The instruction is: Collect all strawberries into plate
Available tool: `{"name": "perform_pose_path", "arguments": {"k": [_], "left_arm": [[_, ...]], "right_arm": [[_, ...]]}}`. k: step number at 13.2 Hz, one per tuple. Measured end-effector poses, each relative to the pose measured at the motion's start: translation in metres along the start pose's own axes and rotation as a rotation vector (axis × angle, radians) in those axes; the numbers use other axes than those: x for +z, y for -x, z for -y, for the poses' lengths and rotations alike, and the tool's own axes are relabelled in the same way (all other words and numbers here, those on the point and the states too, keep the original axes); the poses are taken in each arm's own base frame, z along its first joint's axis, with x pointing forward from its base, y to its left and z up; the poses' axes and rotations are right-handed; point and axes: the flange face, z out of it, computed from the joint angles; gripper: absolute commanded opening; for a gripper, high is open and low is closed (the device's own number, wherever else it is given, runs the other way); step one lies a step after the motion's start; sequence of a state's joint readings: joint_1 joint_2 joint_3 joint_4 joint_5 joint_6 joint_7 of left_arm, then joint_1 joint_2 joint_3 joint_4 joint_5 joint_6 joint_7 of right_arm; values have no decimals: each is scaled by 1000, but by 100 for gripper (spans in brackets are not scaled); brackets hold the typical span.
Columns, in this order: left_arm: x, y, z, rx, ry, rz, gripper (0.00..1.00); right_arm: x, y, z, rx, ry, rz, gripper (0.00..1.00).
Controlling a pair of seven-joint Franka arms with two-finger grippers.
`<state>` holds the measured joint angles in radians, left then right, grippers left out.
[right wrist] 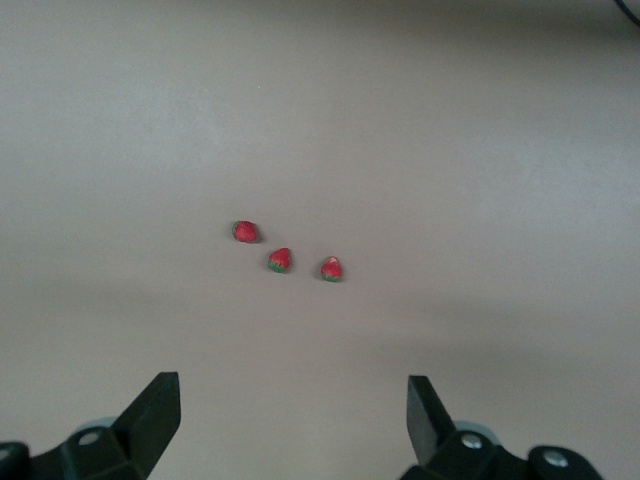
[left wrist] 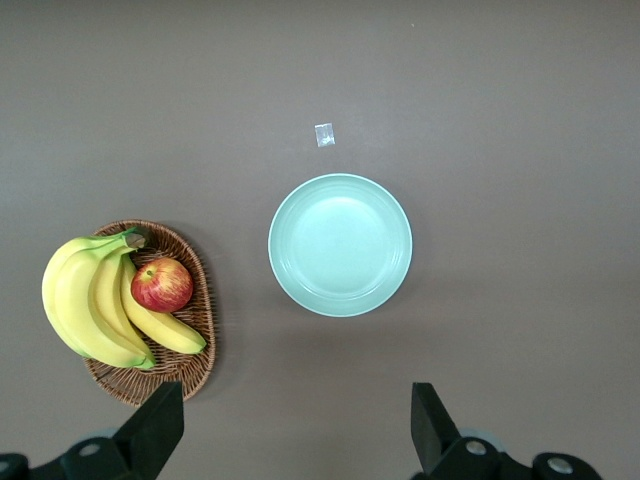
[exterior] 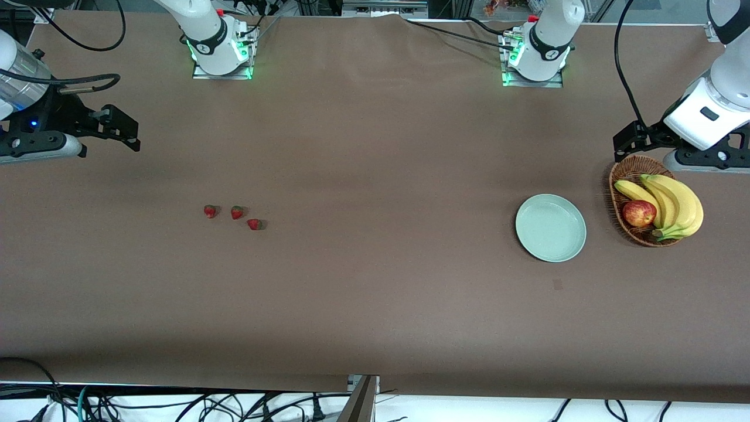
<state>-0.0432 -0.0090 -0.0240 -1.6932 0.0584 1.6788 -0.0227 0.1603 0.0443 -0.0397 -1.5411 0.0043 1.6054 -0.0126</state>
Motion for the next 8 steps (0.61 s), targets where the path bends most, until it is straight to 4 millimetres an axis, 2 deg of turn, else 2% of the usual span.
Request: {"name": "perform_pose_path", "arguments": {"k": [8], "left_arm": [[0, -1, 7, -12, 0, -1, 100]], "right_arm": [[0, 1, 0, 0, 0, 6, 100]]}}
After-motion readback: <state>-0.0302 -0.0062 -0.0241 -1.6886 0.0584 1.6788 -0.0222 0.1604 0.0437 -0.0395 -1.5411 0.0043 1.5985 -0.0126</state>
